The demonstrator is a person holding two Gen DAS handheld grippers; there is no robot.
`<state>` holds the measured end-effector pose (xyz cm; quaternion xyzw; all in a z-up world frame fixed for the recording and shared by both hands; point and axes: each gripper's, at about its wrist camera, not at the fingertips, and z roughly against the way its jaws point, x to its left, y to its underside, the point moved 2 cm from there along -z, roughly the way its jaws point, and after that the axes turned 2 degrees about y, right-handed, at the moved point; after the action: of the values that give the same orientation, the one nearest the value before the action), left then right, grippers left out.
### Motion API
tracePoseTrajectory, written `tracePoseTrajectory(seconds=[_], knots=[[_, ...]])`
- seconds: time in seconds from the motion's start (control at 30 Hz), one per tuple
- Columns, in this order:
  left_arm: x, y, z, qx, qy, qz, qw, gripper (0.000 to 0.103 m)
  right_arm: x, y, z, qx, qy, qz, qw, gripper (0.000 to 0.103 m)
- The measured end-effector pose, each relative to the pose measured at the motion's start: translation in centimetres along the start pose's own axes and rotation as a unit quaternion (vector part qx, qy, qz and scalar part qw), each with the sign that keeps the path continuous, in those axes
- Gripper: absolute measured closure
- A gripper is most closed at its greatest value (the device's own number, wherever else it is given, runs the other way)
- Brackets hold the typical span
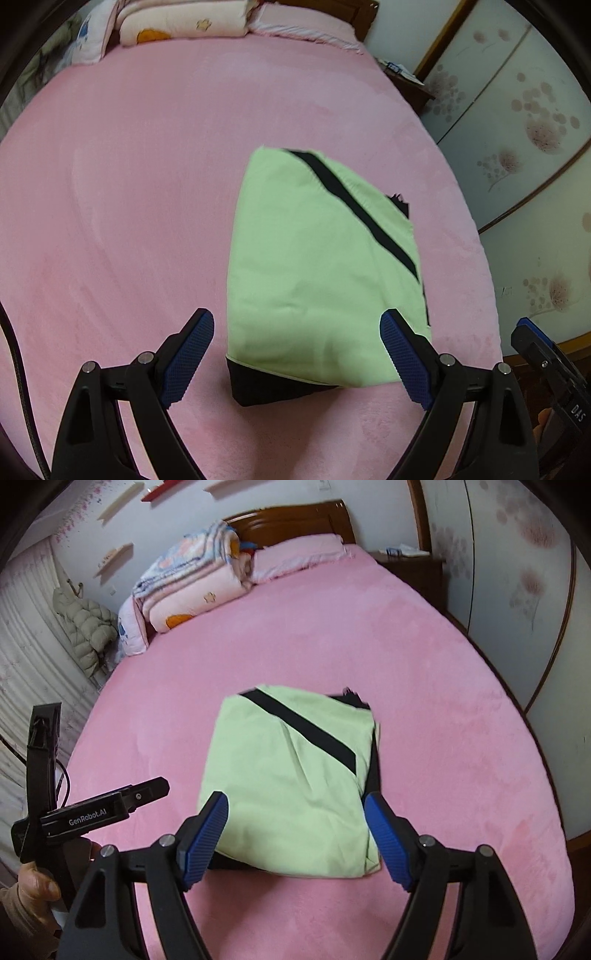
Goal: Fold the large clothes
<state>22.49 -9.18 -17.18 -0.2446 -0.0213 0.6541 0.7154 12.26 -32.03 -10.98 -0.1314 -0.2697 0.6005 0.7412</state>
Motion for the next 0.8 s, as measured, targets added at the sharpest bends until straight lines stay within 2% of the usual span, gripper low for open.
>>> tracePoseTrajectory(seconds=[0.07,0.13,0.3,0.5,0.57,0.7,0.8], knots=[[0.5,0.3,-1.0,0.006,-0.003,0.003,1.0,0.012,-0.7,0.4,-0.9,0.004,0.014,0.001,1.0,0.026],[0.8,0.3,-2.3,0.019,0.013,0.003,0.9997,0.012,-1.2,0.8,-1.7,0.015,0.016,-0.001,1.0,0.026],[1.7,0.3,-5.4,0.043,0.037,0.008,0.9984,0.012,-2.6,1.5,-4.2,0.045,-0.005,-0.01,0.999,0.026],[2.7,0.0,-9.6,0.074,0.087,-0.02,0.9933,0.012,-5.0,1.6,-8.9,0.08,-0.029,-0.029,0.996,0.026],[3.2,-0.2,-10.9,0.083,0.099,-0.02,0.9914,0.012,-6.0,1.5,-10.9,0.097,-0.05,-0.038,0.993,0.026],[4.4,-1.2,-12.4,0.078,0.142,-0.015,0.9867,0.012,-8.0,1.5,-15.2,0.125,-0.064,-0.052,0.989,0.026],[4.9,-1.7,-12.8,0.073,0.159,-0.017,0.9845,0.012,-9.2,1.7,-17.8,0.15,-0.068,-0.062,0.984,0.026]])
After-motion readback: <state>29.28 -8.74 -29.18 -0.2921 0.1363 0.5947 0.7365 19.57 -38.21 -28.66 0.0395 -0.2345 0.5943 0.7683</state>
